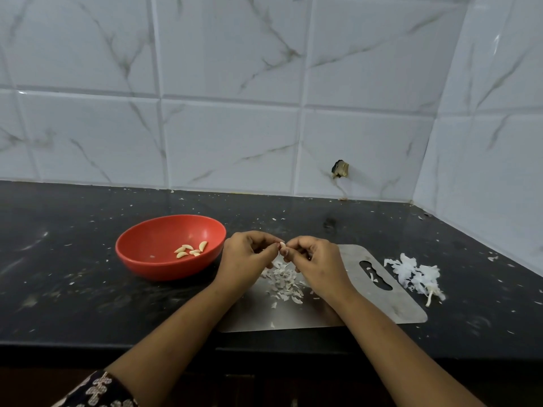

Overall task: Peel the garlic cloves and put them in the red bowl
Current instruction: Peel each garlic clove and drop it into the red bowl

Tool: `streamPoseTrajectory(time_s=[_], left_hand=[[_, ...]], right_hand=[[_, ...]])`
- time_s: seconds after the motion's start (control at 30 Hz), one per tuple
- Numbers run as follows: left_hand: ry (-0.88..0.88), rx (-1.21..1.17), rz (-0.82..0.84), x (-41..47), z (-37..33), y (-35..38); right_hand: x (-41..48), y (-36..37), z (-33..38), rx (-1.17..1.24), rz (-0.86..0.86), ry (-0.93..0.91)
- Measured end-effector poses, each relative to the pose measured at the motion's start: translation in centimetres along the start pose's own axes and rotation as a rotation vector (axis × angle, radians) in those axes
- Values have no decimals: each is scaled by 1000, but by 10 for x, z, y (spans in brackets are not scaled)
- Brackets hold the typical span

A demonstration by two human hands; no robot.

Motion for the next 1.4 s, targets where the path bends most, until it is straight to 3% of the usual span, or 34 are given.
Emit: streamPoseTrajectory(time_s=[0.23, 0.53, 0.87, 1.0, 1.27, 1.4], left_hand=[[-3, 13, -13, 0, 1, -1], [52, 82, -82, -2, -3, -3], [116, 344, -162, -6, -8, -1], [135, 376, -159, -7, -9, -2], [183, 477, -160, -8, -9, -2], [211, 565, -89, -6, -6, 3]], right_hand=[[0, 1, -1, -13, 11, 7], [-1, 2, -5, 166, -28, 135], [-2, 6, -12, 236, -11, 251], [-2, 5, -11, 220, -9, 219], [-2, 6, -3, -32, 60, 42], [-2, 9, -2, -129, 96, -41]])
Point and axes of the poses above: each hand's wrist, its own x-axis towards the middle knuckle, its own y-axis out of the palm, z = x × y, the point moved 5 cm from there along x, towards the middle knuckle, and after that the axes turned 10 degrees about -y, right-handed, at the moved point
